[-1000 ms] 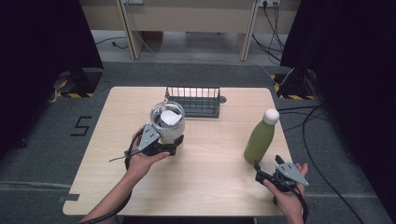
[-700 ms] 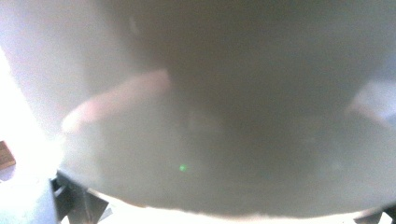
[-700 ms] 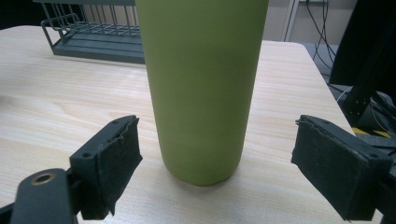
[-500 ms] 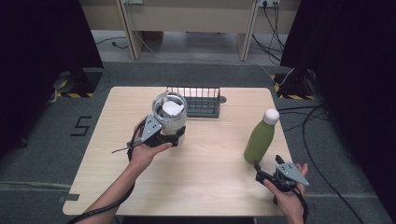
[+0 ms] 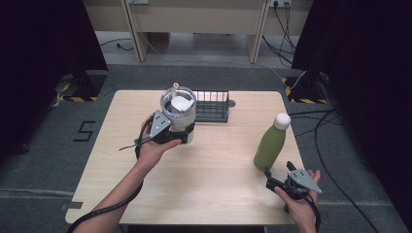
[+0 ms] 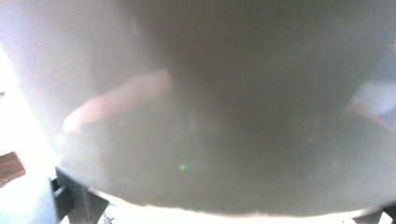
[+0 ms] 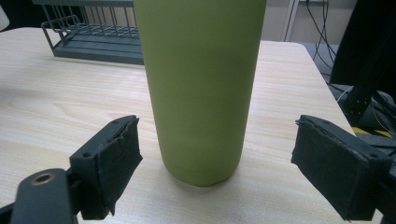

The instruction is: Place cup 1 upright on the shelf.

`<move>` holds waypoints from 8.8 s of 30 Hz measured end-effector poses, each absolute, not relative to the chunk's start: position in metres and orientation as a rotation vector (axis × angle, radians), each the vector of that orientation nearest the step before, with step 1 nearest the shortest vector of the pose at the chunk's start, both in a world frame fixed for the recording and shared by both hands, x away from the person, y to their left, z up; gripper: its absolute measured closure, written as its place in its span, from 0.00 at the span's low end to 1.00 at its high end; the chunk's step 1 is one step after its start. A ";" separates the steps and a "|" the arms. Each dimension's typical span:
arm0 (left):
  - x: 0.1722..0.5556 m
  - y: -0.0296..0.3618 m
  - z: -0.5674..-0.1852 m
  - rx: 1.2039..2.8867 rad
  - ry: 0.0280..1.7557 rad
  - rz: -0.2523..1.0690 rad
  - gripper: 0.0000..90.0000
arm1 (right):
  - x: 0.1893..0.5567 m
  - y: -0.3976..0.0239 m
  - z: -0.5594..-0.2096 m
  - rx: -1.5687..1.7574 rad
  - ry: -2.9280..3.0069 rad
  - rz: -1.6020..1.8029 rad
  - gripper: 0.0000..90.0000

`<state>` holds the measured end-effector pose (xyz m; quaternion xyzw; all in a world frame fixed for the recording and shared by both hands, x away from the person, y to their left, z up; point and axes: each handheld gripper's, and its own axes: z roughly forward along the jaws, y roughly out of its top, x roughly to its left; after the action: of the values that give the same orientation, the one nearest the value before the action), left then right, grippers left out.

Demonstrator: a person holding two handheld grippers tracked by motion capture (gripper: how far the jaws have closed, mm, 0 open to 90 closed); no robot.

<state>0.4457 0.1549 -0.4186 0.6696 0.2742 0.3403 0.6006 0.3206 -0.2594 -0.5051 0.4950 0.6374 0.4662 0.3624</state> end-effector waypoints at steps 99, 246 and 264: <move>0.594 0.134 -0.376 1.506 0.833 0.932 0.11 | 0.321 -0.262 -0.510 1.289 1.648 1.201 0.17; 0.560 0.163 -0.425 1.603 0.915 0.871 0.00 | 0.317 -0.254 -0.510 1.256 1.674 1.198 0.16; 0.524 0.180 -0.436 1.622 0.875 0.876 0.00 | 0.317 -0.256 -0.508 1.267 1.661 1.206 0.16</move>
<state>0.5237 0.1796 -0.4361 0.6774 0.3656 0.3659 0.5230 0.3168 -0.2562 -0.5084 0.4906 0.6433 0.4671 0.3567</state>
